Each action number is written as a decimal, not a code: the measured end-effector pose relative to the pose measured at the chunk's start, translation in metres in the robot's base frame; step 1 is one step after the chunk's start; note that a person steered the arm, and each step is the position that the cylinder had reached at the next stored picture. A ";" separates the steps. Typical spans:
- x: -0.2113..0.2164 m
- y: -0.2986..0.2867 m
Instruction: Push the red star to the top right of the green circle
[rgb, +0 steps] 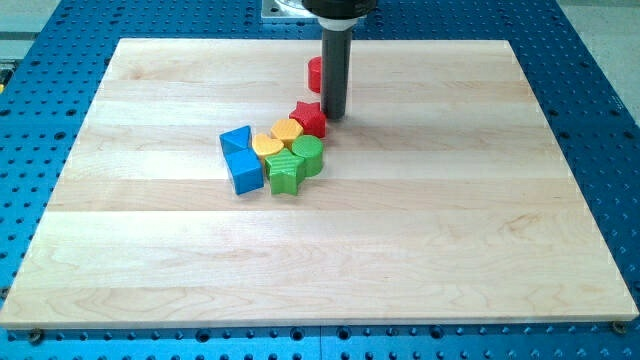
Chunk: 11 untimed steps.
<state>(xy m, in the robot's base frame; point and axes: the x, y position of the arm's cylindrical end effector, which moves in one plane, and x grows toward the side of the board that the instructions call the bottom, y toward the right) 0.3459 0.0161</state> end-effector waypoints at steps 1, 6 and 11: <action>-0.007 -0.015; 0.088 -0.029; 0.139 0.103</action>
